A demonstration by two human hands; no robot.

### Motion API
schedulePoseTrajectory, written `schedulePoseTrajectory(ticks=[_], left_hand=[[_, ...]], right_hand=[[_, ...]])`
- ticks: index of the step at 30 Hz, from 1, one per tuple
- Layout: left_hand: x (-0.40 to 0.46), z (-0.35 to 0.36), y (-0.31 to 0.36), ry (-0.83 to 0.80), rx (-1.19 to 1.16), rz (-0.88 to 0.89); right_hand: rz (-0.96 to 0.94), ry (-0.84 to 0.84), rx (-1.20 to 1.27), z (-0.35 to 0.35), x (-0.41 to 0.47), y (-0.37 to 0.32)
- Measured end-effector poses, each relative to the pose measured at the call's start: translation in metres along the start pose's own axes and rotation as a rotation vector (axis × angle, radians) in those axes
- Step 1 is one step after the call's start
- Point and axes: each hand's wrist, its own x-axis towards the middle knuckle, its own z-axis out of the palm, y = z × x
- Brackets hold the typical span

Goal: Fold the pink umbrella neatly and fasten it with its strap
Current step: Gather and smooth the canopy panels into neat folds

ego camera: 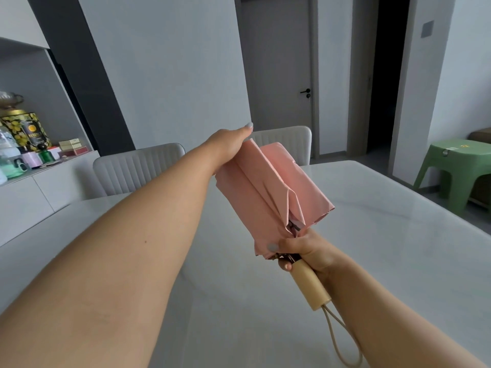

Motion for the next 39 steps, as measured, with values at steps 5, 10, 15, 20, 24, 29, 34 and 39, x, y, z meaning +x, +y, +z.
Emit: schedulePoseTrajectory(ticks=[5, 10, 15, 20, 24, 29, 34, 39], left_hand=[[-0.001, -0.001, 0.005, -0.049, -0.316, 0.008], [0.001, -0.007, -0.001, -0.099, -0.562, 0.012], [-0.005, -0.005, 0.001, -0.059, -0.535, -0.01], [-0.006, -0.004, 0.0, -0.041, -0.859, 0.038], [-0.012, -0.002, -0.002, -0.034, -0.945, 0.086], [-0.017, 0.0, 0.0, 0.029, -0.862, 0.074], [-0.018, 0.0, -0.001, -0.001, -0.672, 0.118], [-0.016, -0.003, 0.001, 0.118, -0.652, 0.123]], right_hand=[[0.001, 0.001, 0.043, -0.001, 0.003, 0.003], [-0.002, 0.016, 0.073, -0.005, 0.004, 0.003], [0.015, -0.007, 0.081, -0.003, 0.004, 0.004], [-0.033, -0.019, 0.107, -0.002, 0.003, 0.001], [-0.037, -0.027, 0.128, -0.002, 0.002, 0.001], [-0.023, -0.038, 0.126, -0.002, 0.003, 0.001], [0.009, -0.021, 0.122, -0.004, 0.004, 0.004], [0.024, -0.031, 0.098, -0.003, 0.004, 0.004]])
